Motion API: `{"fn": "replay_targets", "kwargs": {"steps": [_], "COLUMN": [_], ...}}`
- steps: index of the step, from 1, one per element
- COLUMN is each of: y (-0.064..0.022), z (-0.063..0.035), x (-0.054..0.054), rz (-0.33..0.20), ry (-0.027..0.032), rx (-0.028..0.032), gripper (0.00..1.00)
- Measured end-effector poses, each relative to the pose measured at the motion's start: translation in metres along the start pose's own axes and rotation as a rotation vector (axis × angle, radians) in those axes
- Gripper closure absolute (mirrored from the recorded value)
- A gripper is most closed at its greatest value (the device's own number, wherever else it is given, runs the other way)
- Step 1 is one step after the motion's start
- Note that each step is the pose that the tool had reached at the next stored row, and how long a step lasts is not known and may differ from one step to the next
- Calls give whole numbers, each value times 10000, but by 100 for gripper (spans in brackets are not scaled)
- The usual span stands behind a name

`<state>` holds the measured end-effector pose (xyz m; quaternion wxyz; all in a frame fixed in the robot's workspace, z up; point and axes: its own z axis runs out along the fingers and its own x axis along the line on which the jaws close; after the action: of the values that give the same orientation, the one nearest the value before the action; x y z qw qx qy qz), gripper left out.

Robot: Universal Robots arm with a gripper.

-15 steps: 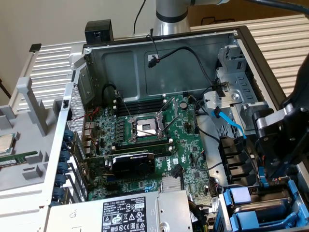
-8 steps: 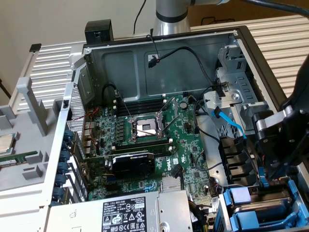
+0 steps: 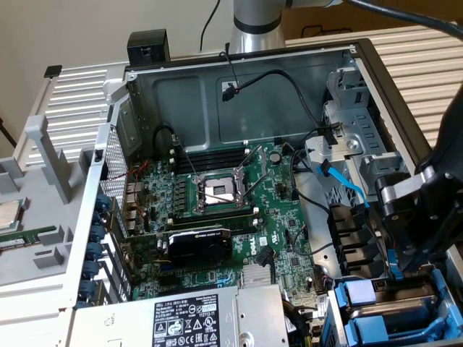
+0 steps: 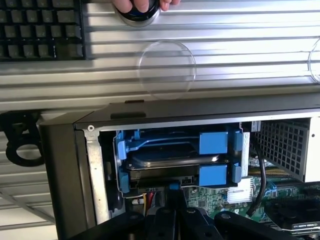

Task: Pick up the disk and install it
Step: 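Insert the second disk wire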

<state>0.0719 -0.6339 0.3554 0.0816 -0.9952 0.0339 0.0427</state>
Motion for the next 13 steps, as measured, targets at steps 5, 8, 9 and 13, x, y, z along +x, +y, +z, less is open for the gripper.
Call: {"fn": "replay_targets", "kwargs": {"steps": [5, 8, 9, 13], "y": [13, 18, 19, 22], "z": [15, 25, 30, 45], "x": [-15, -17, -17, -23], "rz": [-3, -3, -3, -3], "ry": [6, 6, 6, 10], "rx": [6, 3, 3, 3], "gripper": [89, 89, 89, 89]}}
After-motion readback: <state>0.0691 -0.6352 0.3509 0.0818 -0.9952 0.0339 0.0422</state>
